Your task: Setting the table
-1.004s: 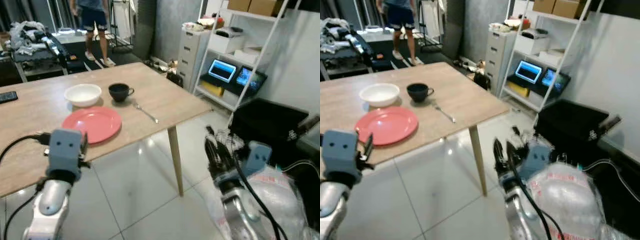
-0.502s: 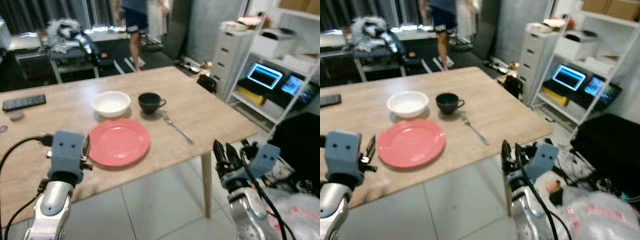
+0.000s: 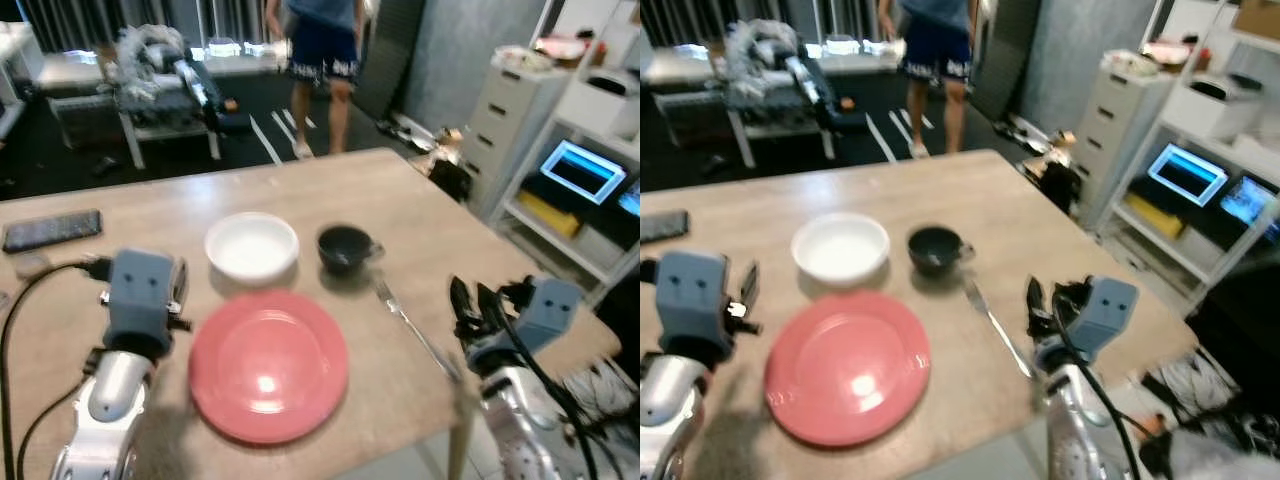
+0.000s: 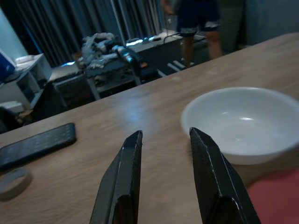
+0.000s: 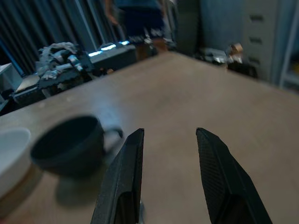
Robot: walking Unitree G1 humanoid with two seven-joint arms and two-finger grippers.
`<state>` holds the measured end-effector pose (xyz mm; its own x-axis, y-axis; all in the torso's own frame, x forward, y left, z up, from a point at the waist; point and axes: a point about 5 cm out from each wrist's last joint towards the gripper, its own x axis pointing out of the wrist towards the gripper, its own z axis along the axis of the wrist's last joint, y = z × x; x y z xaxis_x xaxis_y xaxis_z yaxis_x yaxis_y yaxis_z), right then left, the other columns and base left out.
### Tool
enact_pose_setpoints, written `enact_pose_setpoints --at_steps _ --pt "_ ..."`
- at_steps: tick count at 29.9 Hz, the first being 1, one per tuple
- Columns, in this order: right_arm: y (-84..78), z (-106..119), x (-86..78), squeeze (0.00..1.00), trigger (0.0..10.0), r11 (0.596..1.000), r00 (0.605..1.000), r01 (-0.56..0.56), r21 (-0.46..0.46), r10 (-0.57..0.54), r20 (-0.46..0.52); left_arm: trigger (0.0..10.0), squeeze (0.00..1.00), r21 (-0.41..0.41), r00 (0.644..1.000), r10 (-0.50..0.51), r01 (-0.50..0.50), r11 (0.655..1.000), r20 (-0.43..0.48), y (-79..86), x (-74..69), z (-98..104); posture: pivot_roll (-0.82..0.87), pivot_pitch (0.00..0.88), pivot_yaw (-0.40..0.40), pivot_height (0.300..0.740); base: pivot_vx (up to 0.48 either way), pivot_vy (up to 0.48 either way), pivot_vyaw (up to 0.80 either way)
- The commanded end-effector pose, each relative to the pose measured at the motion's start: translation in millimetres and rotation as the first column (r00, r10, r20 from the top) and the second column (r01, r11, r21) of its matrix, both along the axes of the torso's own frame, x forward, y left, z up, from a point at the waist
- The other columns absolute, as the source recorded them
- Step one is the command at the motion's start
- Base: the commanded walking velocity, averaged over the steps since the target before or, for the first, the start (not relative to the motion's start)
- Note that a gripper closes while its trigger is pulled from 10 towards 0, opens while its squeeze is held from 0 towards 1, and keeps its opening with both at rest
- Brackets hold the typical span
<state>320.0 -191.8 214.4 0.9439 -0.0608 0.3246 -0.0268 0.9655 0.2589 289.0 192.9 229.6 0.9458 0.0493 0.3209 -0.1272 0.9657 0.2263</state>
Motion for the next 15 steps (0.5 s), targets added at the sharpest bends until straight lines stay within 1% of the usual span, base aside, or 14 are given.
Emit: enact_pose_setpoints --at_steps 1,2,3,4,6,7,8,9,10,12,13,14,15 --pt "1.2 -11.7 0.8 0.00 10.0 1.000 0.998 -0.010 -0.023 0.009 -0.056 10.0 0.00 0.020 1.000 -0.003 0.003 1.000 -0.028 1.5 -3.1 -4.8 0.07 0.143 0.032 0.740 0.000 0.000 0.00" --pt "0.3 -11.5 2.7 0.00 10.0 0.998 0.997 -0.032 -0.056 0.028 -0.073 10.0 0.00 0.031 0.999 -0.019 0.020 0.999 -0.031 -0.3 -4.1 -5.6 0.07 0.143 0.033 0.740 0.000 0.000 0.00" --pt "0.3 -11.5 2.7 0.00 10.0 0.998 0.997 -0.032 -0.056 0.028 -0.073 10.0 0.00 0.031 0.999 -0.019 0.020 0.999 -0.031 -0.3 -4.1 -5.6 0.07 0.143 0.033 0.740 0.000 0.000 0.00" --pt "-0.3 -11.4 4.0 0.00 10.0 0.996 0.996 -0.048 -0.078 0.041 -0.084 10.0 0.00 0.038 0.999 -0.029 0.030 0.999 -0.033 -1.5 -4.8 -6.0 0.07 0.143 0.033 0.740 0.000 0.000 0.00" --pt "-0.6 -12.0 7.1 0.00 10.0 0.981 0.988 -0.116 -0.155 0.097 -0.122 10.0 0.00 0.054 0.997 -0.063 0.065 0.996 -0.038 -4.7 -6.5 -6.0 0.08 0.144 0.032 0.740 0.000 0.000 0.00" --pt "-1.5 -13.0 9.4 0.00 10.0 0.965 0.982 -0.140 -0.221 0.106 -0.159 10.0 0.00 0.061 0.996 -0.076 0.078 0.995 -0.042 -5.8 -7.2 -6.0 0.08 0.145 0.031 0.740 0.000 0.000 0.00" --pt "-1.9 -12.2 10.9 0.00 10.0 0.950 0.976 -0.170 -0.262 0.126 -0.177 10.0 0.00 0.063 0.995 -0.086 0.089 0.994 -0.046 -6.6 -7.8 -5.9 0.08 0.144 0.031 0.740 0.000 0.000 0.00" --pt "-1.9 -12.2 10.9 0.00 10.0 0.950 0.976 -0.170 -0.262 0.126 -0.177 10.0 0.00 0.063 0.995 -0.086 0.089 0.994 -0.046 -6.6 -7.8 -5.9 0.08 0.144 0.031 0.740 0.000 0.000 0.00" --pt "-2.5 -11.5 12.0 0.00 10.0 0.941 0.972 -0.187 -0.282 0.135 -0.192 10.0 0.00 0.062 0.995 -0.092 0.095 0.994 -0.048 -7.0 -8.1 -5.8 0.08 0.145 0.031 0.740 0.000 0.000 0.00" --pt "-2.5 -11.5 12.0 0.00 10.0 0.941 0.972 -0.187 -0.282 0.135 -0.192 10.0 0.00 0.062 0.995 -0.092 0.095 0.994 -0.048 -7.0 -8.1 -5.8 0.08 0.145 0.031 0.740 0.000 0.000 0.00" --pt "-4.3 -10.3 14.4 0.00 10.0 0.926 0.968 -0.197 -0.323 0.131 -0.214 10.0 0.00 0.063 0.994 -0.096 0.099 0.993 -0.051 -7.1 -8.5 -5.9 0.08 0.146 0.028 0.740 0.000 0.000 0.00" --pt "-4.3 -10.3 14.4 0.00 10.0 0.926 0.968 -0.197 -0.323 0.131 -0.214 10.0 0.00 0.063 0.994 -0.096 0.099 0.993 -0.051 -7.1 -8.5 -5.9 0.08 0.146 0.028 0.740 0.000 0.000 0.00" --pt "-8.7 -7.0 18.7 0.00 10.0 0.917 0.964 -0.201 -0.344 0.122 -0.238 10.0 0.00 0.063 0.993 -0.102 0.106 0.992 -0.055 -7.0 -9.2 -6.1 0.09 0.148 0.027 0.740 0.000 0.000 0.00"
